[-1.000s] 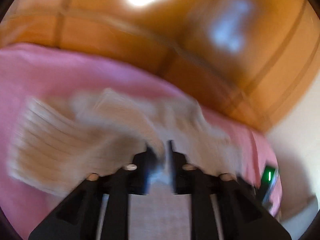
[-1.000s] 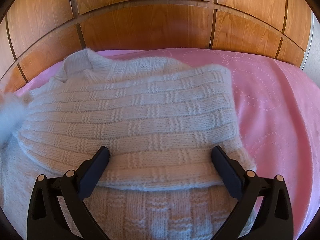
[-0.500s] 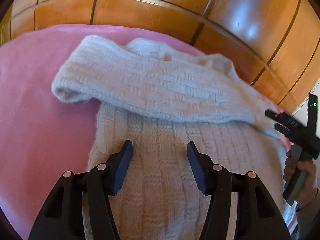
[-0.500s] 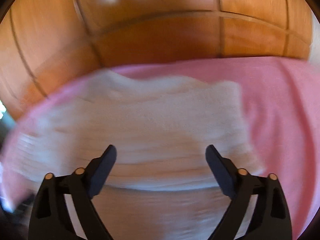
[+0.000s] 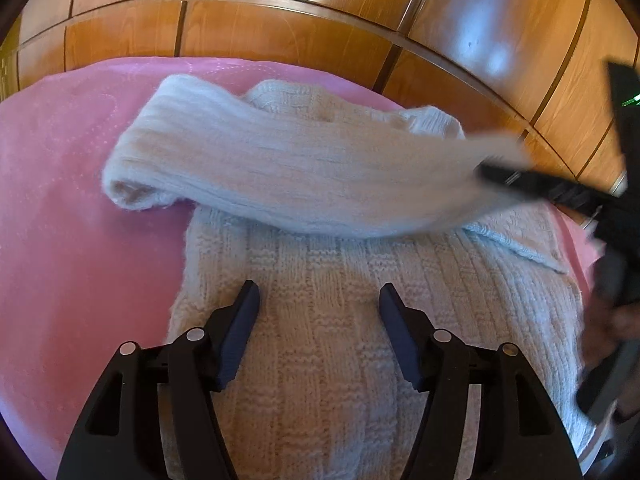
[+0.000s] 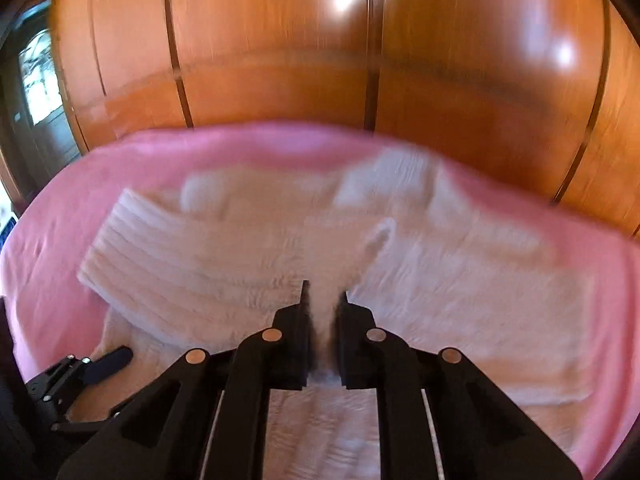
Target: Fold small clothes
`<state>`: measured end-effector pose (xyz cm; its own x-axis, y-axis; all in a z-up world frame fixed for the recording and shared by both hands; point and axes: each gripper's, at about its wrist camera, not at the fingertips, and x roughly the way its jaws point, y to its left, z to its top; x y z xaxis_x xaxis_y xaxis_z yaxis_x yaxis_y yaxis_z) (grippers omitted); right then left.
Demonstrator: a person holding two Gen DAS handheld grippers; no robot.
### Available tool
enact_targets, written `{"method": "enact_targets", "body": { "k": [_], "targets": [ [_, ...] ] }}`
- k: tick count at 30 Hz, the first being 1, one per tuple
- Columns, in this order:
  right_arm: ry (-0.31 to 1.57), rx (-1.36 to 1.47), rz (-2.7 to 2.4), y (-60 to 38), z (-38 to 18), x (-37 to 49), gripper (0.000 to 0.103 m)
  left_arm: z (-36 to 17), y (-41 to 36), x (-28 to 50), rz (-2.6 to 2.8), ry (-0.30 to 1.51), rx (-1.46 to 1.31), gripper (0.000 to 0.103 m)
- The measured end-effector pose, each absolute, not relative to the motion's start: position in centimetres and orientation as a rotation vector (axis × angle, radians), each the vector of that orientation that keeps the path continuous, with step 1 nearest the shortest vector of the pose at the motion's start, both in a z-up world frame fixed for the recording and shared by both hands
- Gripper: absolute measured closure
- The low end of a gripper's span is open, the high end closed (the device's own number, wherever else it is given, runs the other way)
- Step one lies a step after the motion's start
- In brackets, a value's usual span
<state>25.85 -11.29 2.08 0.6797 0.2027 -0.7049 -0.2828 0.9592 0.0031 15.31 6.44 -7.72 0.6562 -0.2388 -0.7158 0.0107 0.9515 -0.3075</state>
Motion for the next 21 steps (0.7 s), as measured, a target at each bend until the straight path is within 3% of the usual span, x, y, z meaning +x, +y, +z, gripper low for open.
{"method": "enact_targets", "body": {
  "k": [6,16,18,21],
  "targets": [
    [0.711,-0.004,0.122,-18.8,5.3,26.5,0.094,-7.7,6.2,15.3,-0.144,0.847,-0.29,0.042],
    [0.917,0.229,-0.117,-29.5,-2.6,28.0,0.093,-7.5,6.7,15.5,-0.141,0.869,-0.314,0.041],
    [0.917,0.232,-0.122,-29.7,-2.9,27.8,0.086,-7.2,6.8,15.5,-0.136,0.891,-0.307,0.042],
    [0.906,0.201,-0.149,-29.6,-2.5,26.9,0.068,-6.1,7.6,15.4,-0.11,0.901,-0.326,0.042]
  ]
}}
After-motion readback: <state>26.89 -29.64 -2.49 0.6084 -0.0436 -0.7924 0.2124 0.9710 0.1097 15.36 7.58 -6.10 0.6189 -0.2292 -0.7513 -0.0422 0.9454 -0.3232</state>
